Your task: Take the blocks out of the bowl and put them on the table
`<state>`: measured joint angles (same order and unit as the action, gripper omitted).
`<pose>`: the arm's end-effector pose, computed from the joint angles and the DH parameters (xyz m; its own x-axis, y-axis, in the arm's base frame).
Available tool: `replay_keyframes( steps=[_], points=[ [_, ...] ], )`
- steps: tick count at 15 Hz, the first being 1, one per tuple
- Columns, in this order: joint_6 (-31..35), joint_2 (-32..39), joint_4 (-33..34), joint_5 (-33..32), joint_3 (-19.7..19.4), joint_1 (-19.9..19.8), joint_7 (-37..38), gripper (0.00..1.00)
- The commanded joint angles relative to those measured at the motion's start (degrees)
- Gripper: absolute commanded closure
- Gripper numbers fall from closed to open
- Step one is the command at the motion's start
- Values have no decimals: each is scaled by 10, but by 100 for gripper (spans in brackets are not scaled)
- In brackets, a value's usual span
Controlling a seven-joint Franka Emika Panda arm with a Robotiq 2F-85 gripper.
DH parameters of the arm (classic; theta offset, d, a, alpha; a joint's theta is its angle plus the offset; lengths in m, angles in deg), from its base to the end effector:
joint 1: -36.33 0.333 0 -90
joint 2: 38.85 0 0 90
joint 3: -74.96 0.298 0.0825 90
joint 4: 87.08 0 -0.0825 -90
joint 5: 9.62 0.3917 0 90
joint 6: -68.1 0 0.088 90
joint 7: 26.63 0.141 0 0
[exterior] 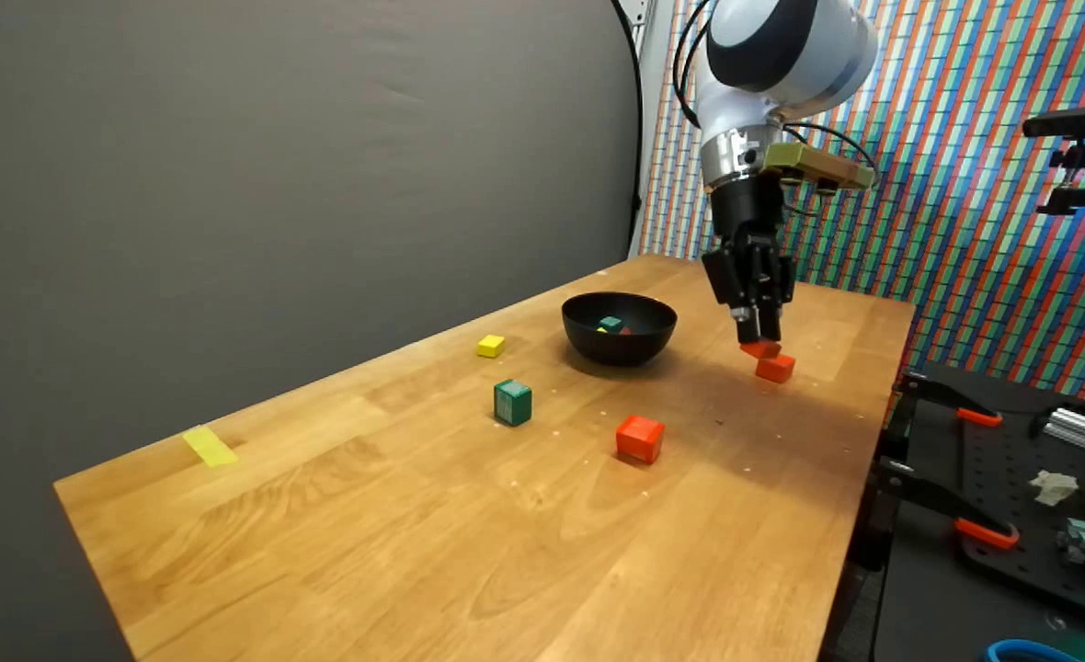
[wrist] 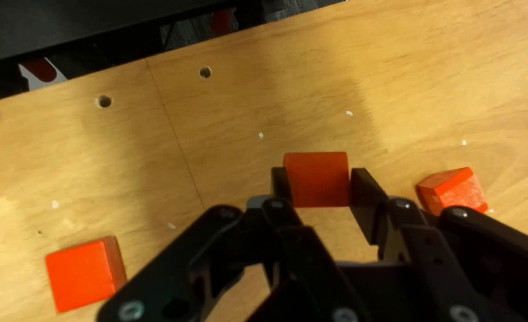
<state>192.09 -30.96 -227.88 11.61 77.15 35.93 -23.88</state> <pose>0.4207 0.0384 0.1628 0.8674 -0.2179 -0.4473 -0.3225 -0.9309 -0.1718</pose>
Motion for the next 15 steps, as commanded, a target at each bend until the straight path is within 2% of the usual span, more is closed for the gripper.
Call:
replay_keyframes(
  steps=[1, 2, 3, 5, 9, 11, 15],
  points=[
    [38, 37, -10, 23, -4, -1, -2, 85],
    [41, 46, -10, 23, -5, -1, -1, 81],
    [50, 54, -10, 21, -4, 0, 1, 73],
    [53, 64, -7, 23, -3, -3, 0, 35],
    [58, 33, -17, 22, -5, -1, 11, 5],
    [103, -13, -33, 15, -5, 5, 16, 0],
    [155, -54, -15, -45, -7, 12, 33, 0]
  ],
)
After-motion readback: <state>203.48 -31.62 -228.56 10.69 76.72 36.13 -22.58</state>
